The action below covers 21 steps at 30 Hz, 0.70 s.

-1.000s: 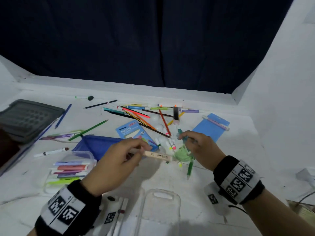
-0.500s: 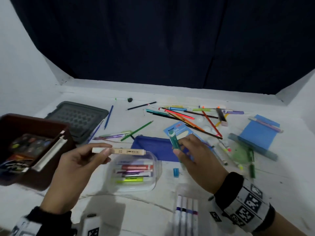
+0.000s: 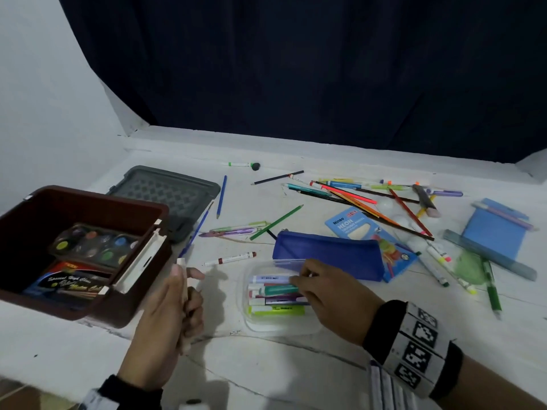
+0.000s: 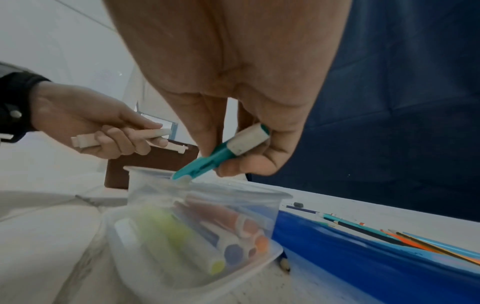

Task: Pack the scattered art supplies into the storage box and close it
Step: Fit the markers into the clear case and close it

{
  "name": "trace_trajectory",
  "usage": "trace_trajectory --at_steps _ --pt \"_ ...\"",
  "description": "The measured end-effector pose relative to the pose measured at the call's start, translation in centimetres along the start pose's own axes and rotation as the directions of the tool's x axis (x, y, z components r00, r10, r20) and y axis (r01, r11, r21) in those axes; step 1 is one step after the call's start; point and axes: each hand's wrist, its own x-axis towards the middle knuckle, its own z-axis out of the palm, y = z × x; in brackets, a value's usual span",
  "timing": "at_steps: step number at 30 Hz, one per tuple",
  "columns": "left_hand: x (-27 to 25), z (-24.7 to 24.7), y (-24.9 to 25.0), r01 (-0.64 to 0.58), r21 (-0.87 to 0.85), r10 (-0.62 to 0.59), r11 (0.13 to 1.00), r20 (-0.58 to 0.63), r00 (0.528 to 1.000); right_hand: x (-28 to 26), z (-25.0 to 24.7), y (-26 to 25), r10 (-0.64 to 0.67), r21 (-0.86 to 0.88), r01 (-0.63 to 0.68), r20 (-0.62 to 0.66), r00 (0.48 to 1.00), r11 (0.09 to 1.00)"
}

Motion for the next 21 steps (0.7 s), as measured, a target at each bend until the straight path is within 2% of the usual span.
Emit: trace_trajectory --at_steps 2,4,7,9,12,15,17,20,21 --pt "0.1 -0.8 -0.6 0.067 0.043 -0.066 0.997 -0.015 0.998 0.3 0.4 0.1 -0.024 -0.035 0.024 0.012 1.0 0.999" --pt "0.0 -1.7 -1.0 0.085 0.197 -0.088 0.977 0.006 0.996 0.5 0.8 0.0 -0.046 -0.098 0.047 0.013 0.999 0.994" --pt "-0.8 -2.4 -0.1 -0.03 0.427 -0.031 0.904 0.135 0.99 1.1 1.1 -0.3 -0.035 -0.192 0.04 0.032 0.999 0.981" --pt "-1.1 -2.4 0.7 -0.091 0.423 0.012 0.901 0.185 0.983 1.4 1.1 -0.5 -0.022 -0.227 0.034 0.053 0.998 0.973" --pt "-1.3 -1.6 1.5 -0.115 0.341 0.051 0.933 0.19 0.98 1.7 1.2 -0.7 -0.019 -0.235 0.036 0.074 0.997 0.971" --pt "-0.5 -0.8 1.4 -0.211 0.396 0.131 0.894 0.219 0.967 2.0 1.7 -0.6 -0.022 -0.226 0.031 0.043 0.999 0.974" --pt "0.3 -0.3 1.4 -0.326 0.497 0.167 0.804 0.338 0.926 2.1 1.9 -0.6 -0.009 -0.22 0.014 0.025 1.0 0.975" --pt "1.2 0.4 1.2 -0.525 0.615 0.128 0.588 0.571 0.811 2.0 1.7 -0.2 0.01 -0.15 -0.007 0.015 1.0 0.989" --pt "1.4 0.6 1.2 -0.565 0.611 0.131 0.555 0.606 0.785 1.8 1.5 0.0 0.016 -0.114 -0.017 -0.005 1.0 0.993"
